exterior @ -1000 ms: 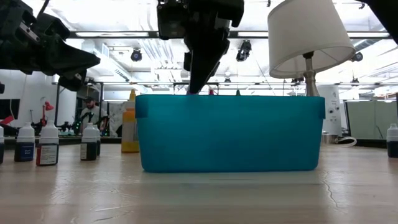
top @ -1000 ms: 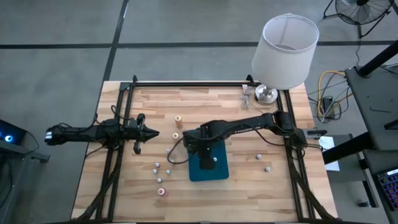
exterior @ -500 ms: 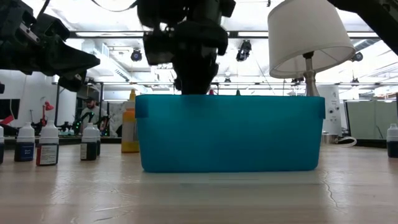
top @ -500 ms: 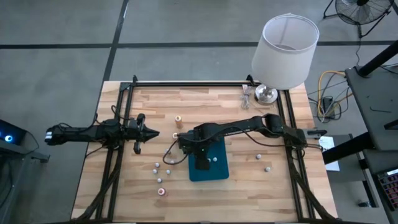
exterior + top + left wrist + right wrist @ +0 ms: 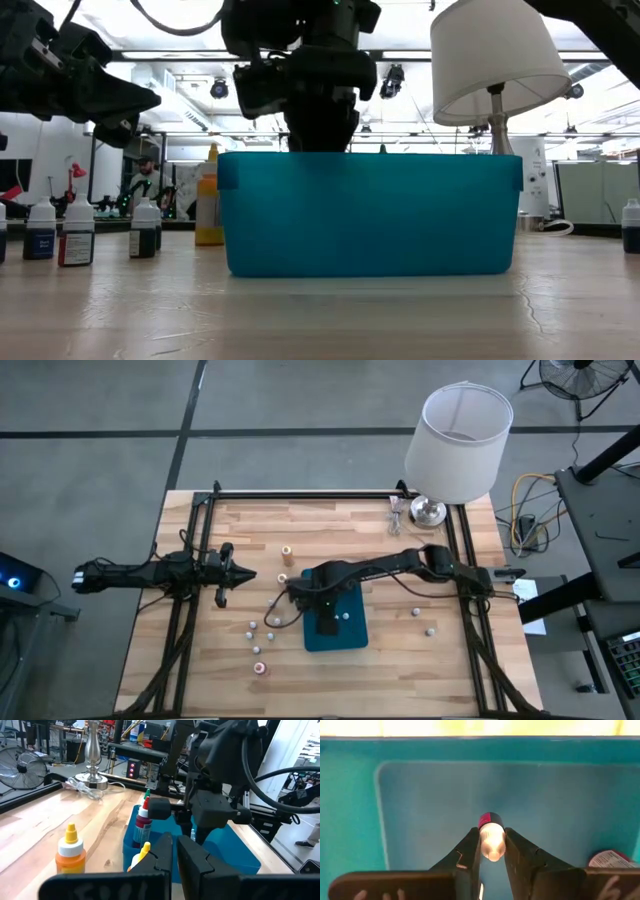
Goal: Pick & Place food coloring
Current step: Put the small pink food coloring bottle into the blue bin
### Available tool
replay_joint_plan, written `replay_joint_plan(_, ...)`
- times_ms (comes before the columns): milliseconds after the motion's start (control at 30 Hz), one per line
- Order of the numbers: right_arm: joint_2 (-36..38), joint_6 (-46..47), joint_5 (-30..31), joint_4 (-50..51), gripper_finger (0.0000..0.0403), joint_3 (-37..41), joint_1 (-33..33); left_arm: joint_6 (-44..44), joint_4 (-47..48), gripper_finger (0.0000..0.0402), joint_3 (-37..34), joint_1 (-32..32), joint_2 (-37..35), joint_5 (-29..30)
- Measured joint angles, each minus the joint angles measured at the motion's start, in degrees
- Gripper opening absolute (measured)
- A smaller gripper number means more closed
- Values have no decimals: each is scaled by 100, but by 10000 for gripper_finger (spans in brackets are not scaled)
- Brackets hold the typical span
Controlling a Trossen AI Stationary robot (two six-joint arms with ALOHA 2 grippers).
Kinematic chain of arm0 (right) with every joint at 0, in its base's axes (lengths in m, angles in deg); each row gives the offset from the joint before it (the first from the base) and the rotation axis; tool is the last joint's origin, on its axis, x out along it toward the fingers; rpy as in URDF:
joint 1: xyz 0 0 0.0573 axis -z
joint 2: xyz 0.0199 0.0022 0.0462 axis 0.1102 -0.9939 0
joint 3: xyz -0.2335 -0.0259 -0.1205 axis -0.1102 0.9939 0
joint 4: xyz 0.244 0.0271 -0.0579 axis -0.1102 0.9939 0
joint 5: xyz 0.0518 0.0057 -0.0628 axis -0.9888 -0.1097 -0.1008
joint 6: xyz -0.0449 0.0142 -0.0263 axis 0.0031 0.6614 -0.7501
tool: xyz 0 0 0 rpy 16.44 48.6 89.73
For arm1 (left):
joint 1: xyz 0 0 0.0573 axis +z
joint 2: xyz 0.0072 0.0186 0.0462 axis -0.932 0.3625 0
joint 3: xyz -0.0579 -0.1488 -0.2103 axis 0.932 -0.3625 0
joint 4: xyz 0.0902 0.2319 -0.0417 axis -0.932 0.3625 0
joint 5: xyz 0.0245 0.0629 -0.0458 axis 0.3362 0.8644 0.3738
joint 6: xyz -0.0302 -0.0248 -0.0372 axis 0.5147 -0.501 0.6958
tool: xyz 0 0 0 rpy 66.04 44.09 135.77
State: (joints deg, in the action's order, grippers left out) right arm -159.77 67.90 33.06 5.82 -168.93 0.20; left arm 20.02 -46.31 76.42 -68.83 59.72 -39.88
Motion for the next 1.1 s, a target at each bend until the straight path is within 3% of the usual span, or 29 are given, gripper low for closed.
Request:
replay_joint_plan(500, 0, -639, 6, -291, 59, 169, -186, 2, -4, 0, 0, -2, 0, 0)
replay_joint_plan(1100, 11, -654, 35, -339, 59, 424, -213, 2, -9, 0, 2, -2, 0, 0)
